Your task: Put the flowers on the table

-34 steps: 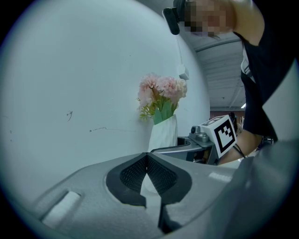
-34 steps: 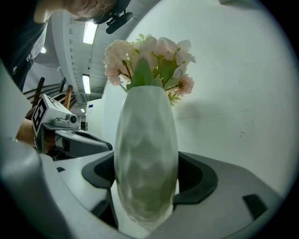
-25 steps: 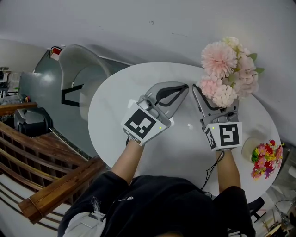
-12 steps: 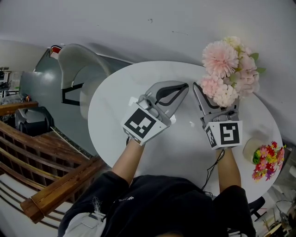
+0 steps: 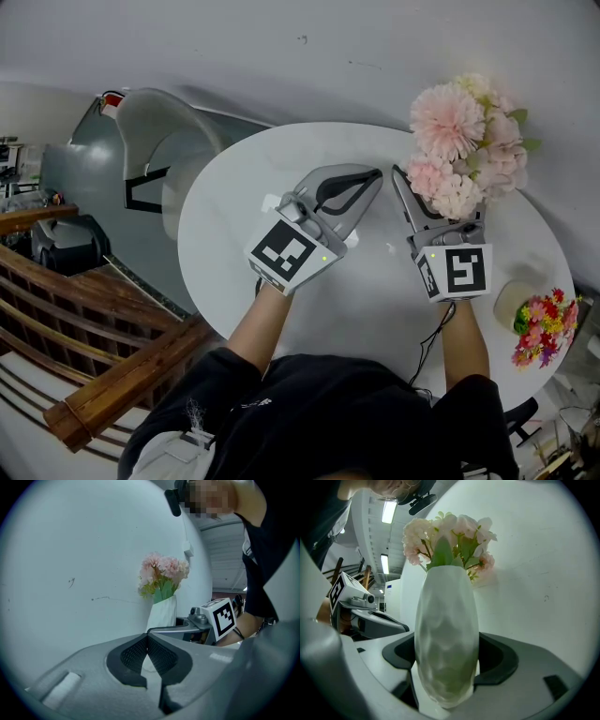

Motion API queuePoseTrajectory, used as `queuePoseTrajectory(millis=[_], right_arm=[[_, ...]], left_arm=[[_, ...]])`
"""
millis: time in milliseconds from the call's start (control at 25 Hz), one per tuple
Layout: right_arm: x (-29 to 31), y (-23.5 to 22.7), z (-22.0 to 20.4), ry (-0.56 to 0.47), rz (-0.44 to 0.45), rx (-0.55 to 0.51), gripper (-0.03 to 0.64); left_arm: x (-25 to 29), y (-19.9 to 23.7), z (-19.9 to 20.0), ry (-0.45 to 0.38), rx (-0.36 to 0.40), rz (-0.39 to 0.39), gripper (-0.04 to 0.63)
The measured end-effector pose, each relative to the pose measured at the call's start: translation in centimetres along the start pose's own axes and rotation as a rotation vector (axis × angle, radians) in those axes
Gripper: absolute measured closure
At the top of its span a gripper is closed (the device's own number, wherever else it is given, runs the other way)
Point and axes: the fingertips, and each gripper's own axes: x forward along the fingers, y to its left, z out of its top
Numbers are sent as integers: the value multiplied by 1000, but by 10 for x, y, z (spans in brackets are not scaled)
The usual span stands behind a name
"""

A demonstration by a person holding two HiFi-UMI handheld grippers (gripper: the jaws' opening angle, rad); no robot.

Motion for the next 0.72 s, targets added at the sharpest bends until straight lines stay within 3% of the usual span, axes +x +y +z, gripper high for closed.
queuePoseTrajectory(millis=[720], right_arm=[[2,-2,-1,-2,5,0,245]], left_arm=[[0,6,-1,3,-8,10,598]])
